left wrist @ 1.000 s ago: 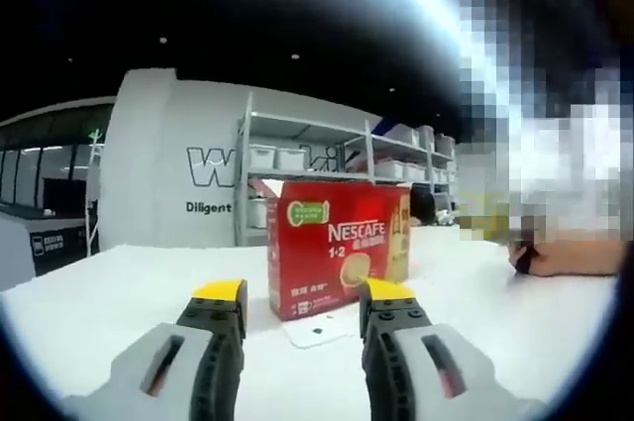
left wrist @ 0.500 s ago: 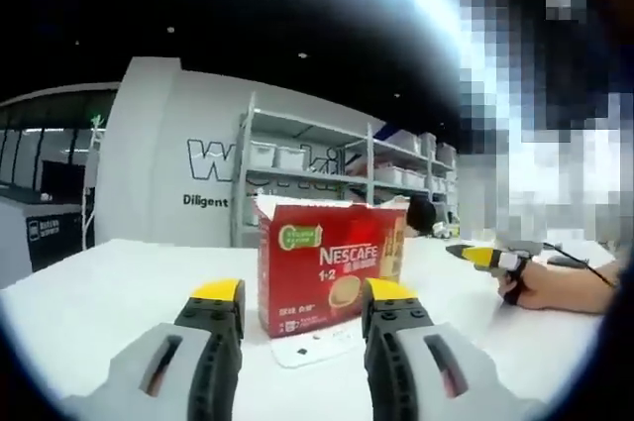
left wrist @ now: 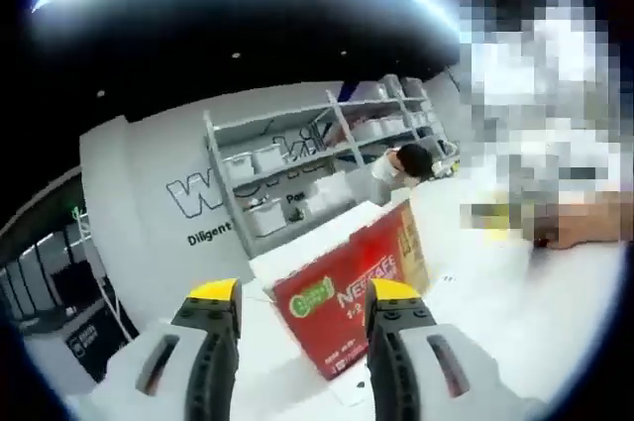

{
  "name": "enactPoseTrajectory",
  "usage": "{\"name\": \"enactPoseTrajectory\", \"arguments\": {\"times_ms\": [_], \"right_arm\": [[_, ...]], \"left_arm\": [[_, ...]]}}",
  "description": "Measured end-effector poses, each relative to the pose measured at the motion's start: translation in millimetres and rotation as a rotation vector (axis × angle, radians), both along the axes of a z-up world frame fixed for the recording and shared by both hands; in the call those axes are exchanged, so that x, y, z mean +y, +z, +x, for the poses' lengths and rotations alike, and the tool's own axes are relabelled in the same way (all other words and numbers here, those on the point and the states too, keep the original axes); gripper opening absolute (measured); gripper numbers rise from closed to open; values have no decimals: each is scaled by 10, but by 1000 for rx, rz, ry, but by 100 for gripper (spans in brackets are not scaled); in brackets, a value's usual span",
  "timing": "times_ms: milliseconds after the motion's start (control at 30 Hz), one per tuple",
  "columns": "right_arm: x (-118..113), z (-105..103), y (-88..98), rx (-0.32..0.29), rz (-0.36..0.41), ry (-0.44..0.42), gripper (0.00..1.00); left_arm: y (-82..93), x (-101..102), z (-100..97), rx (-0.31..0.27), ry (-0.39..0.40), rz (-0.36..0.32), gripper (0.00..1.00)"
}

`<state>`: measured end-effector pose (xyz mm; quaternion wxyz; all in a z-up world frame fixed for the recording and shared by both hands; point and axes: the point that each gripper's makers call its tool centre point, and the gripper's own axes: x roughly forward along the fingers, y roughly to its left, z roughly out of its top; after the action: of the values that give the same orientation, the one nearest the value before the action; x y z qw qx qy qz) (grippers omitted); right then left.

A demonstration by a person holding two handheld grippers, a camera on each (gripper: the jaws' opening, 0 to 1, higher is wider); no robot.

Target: Tear open the coffee pouch, take out the coffee, and pour the coffee from the pouch into the cup

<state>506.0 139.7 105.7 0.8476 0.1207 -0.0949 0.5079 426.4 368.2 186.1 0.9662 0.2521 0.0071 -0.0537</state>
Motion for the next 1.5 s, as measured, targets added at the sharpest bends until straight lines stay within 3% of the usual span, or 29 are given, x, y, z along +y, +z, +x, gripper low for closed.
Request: {"name": "enactPoseTrajectory", "arguments": {"times_ms": [167,233,400,567,733,800,867,1033,1200,1333,1400,1433,1500], "right_arm": [[-43,20,29,10,29,-1,48],[-64,20,42,15,42,-3,48],[-75,29,51,19,52,-3,48],[-86,32,57,23,60,-2,48],[-81,26,59,23,61,-1,48],[-80,34,58,23,61,-2,48],[-69,41,55,21,58,0,48],[-64,51,53,20,57,1,48],[-71,36,59,20,61,2,48],[-73,45,61,21,64,3,48],[-70,46,59,20,62,4,48],[-68,44,58,20,61,5,48],[-70,27,62,19,61,5,48]], "left_arm": [[13,-83,186,71,-17,200,49],[51,-117,234,86,-28,242,49],[99,-27,360,138,-26,266,50],[-28,52,433,232,-39,359,49],[-112,21,499,284,-88,395,46],[-175,6,532,331,-124,421,45],[-263,-16,554,404,-161,367,45],[-287,6,641,501,-205,377,46],[-312,2,702,617,-251,443,44],[-329,11,707,712,-267,485,37],[-340,31,712,744,-258,502,33],[-349,57,722,770,-252,550,33],[-355,29,756,773,-257,570,32]]}}
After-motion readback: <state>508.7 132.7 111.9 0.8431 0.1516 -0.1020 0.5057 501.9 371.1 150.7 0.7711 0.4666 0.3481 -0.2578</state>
